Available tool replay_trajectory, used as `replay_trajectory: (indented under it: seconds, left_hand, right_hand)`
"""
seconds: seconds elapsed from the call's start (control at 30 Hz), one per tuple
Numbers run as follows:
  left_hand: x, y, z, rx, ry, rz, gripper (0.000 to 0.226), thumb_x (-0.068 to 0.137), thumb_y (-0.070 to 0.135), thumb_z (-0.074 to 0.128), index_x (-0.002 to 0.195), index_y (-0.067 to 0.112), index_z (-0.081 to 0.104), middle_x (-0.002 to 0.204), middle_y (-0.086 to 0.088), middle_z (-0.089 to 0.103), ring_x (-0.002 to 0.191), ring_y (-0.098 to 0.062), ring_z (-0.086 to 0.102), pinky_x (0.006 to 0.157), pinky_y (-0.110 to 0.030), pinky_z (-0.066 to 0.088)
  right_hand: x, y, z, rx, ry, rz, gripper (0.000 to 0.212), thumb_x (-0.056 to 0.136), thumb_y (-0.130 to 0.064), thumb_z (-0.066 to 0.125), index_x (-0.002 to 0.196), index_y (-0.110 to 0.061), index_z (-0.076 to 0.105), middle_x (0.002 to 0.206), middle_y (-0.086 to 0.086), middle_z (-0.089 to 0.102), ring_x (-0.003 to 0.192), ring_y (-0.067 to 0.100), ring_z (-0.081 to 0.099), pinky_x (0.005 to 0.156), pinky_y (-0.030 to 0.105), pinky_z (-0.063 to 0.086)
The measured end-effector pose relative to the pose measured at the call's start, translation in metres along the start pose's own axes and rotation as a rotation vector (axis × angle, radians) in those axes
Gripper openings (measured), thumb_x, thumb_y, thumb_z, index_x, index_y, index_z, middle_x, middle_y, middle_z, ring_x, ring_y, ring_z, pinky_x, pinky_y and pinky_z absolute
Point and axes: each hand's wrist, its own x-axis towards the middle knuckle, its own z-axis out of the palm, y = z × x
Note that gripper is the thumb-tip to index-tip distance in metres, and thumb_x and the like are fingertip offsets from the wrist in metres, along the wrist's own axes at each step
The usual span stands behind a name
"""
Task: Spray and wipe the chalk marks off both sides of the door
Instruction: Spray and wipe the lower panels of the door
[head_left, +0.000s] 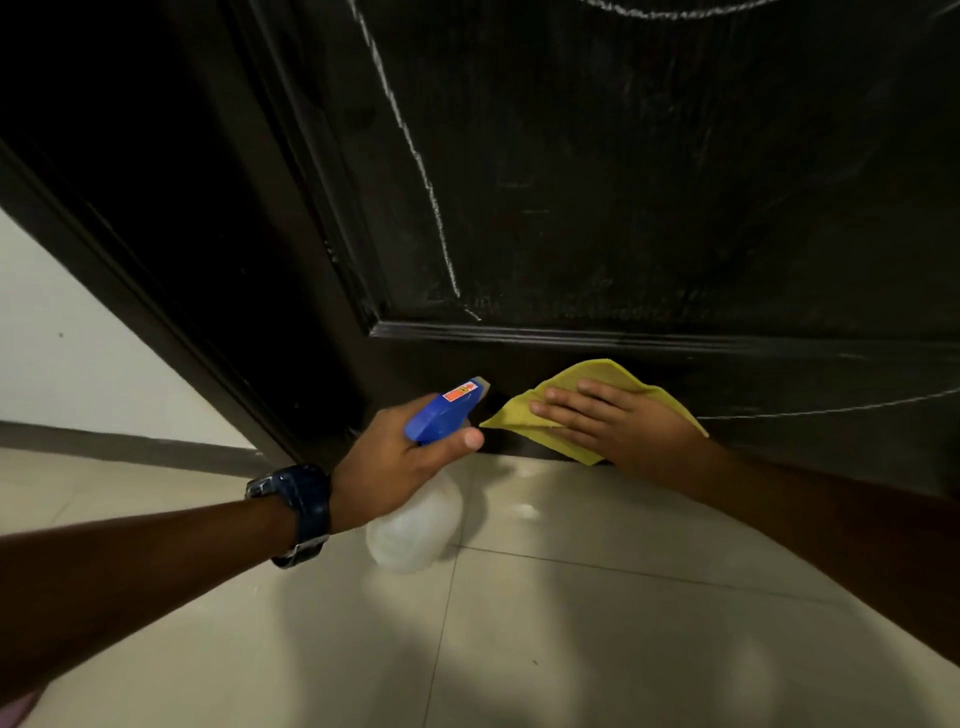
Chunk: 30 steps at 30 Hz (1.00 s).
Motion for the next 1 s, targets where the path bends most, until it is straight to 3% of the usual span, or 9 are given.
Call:
replay_trajectory:
  seconds: [0.2, 0.37, 0.5, 0.63, 0.77, 0.8, 0.9, 0.97, 1.0]
  left_hand:
    - [0.033, -0.009, 0.010, -0.006, 0.124, 0.006, 0.057, 0.067, 0.065, 0.081, 0.092, 0.016, 0.067, 0.083, 0.001, 0.069, 0.076, -0.013, 0.065, 0.074, -0.029, 0.053]
    - [0.030, -0.022, 0.012, 0.026, 0.019, 0.010, 0.054, 0.067, 0.055, 0.079, 0.103, 0.018, 0.065, 0.095, 0.007, 0.069, 0.088, -0.010, 0.068, 0.078, -0.025, 0.055]
    - [0.030, -0.024, 0.022, 0.076, -0.115, 0.072, 0.054, 0.069, 0.053, 0.082, 0.108, 0.021, 0.062, 0.100, 0.008, 0.068, 0.088, -0.007, 0.067, 0.072, -0.018, 0.057]
    - [0.030, -0.019, 0.027, 0.088, -0.227, 0.150, 0.060, 0.063, 0.065, 0.078, 0.106, 0.027, 0.059, 0.101, 0.009, 0.067, 0.089, 0.001, 0.064, 0.071, -0.013, 0.054]
    - [0.015, -0.007, 0.026, 0.094, -0.273, 0.177, 0.063, 0.063, 0.064, 0.079, 0.109, 0.027, 0.058, 0.104, 0.010, 0.066, 0.090, -0.004, 0.066, 0.072, -0.018, 0.057]
    - [0.009, -0.006, 0.025, 0.092, -0.262, 0.186, 0.064, 0.063, 0.061, 0.081, 0.111, 0.024, 0.059, 0.104, 0.010, 0.066, 0.091, -0.007, 0.067, 0.075, -0.021, 0.058]
    - [-0.013, -0.008, 0.018, 0.105, -0.226, 0.205, 0.064, 0.065, 0.057, 0.083, 0.112, 0.021, 0.060, 0.102, 0.012, 0.066, 0.092, -0.009, 0.067, 0.078, -0.023, 0.058]
    - [-0.029, -0.011, 0.013, 0.132, -0.227, 0.206, 0.060, 0.065, 0.060, 0.082, 0.108, 0.024, 0.059, 0.099, 0.011, 0.066, 0.090, -0.010, 0.066, 0.075, -0.022, 0.057]
    - [-0.036, -0.011, 0.010, 0.133, -0.232, 0.208, 0.059, 0.064, 0.064, 0.082, 0.104, 0.027, 0.059, 0.098, 0.011, 0.066, 0.089, -0.010, 0.066, 0.073, -0.021, 0.057]
  right_hand:
    - [-0.011, 0.015, -0.018, 0.113, -0.063, 0.003, 0.075, 0.094, -0.031, 0.050, 0.160, -0.017, 0.019, 0.168, 0.004, -0.004, 0.152, 0.027, -0.011, 0.120, 0.047, -0.019]
    - [-0.071, 0.033, -0.014, 0.150, -0.110, 0.001, 0.073, 0.086, -0.014, 0.057, 0.156, -0.014, 0.034, 0.167, 0.002, 0.013, 0.155, 0.024, -0.004, 0.124, 0.043, -0.007]
    - [-0.137, 0.033, -0.017, 0.074, -0.313, 0.049, 0.078, 0.084, -0.014, 0.061, 0.156, -0.011, 0.030, 0.168, 0.007, 0.011, 0.155, 0.030, 0.000, 0.124, 0.053, -0.001]
    - [-0.167, 0.025, -0.048, 0.136, -0.486, 0.165, 0.072, 0.081, -0.015, 0.067, 0.150, -0.013, 0.045, 0.164, 0.011, 0.021, 0.151, 0.039, 0.020, 0.118, 0.065, 0.018]
    - [-0.155, 0.034, -0.073, 0.274, -0.549, 0.230, 0.082, 0.081, -0.014, 0.070, 0.155, -0.014, 0.034, 0.164, 0.012, 0.021, 0.148, 0.042, 0.025, 0.113, 0.066, 0.031]
    - [-0.147, 0.033, -0.076, 0.319, -0.572, 0.237, 0.085, 0.084, -0.015, 0.068, 0.158, -0.014, 0.025, 0.166, 0.013, 0.015, 0.149, 0.042, 0.019, 0.113, 0.065, 0.031]
    - [-0.126, 0.022, -0.084, 0.523, -0.740, 0.273, 0.096, 0.096, -0.016, 0.056, 0.155, -0.023, -0.019, 0.159, 0.009, -0.029, 0.145, 0.037, -0.025, 0.122, 0.059, 0.017]
    - [-0.115, 0.021, -0.092, 0.729, -0.865, 0.327, 0.101, 0.097, -0.015, 0.058, 0.155, -0.029, -0.022, 0.157, 0.004, -0.035, 0.145, 0.032, -0.028, 0.124, 0.054, 0.014]
    - [-0.111, 0.022, -0.094, 0.840, -0.875, 0.355, 0.101, 0.097, -0.015, 0.059, 0.156, -0.033, -0.020, 0.161, 0.001, -0.029, 0.151, 0.032, -0.019, 0.123, 0.052, 0.018]
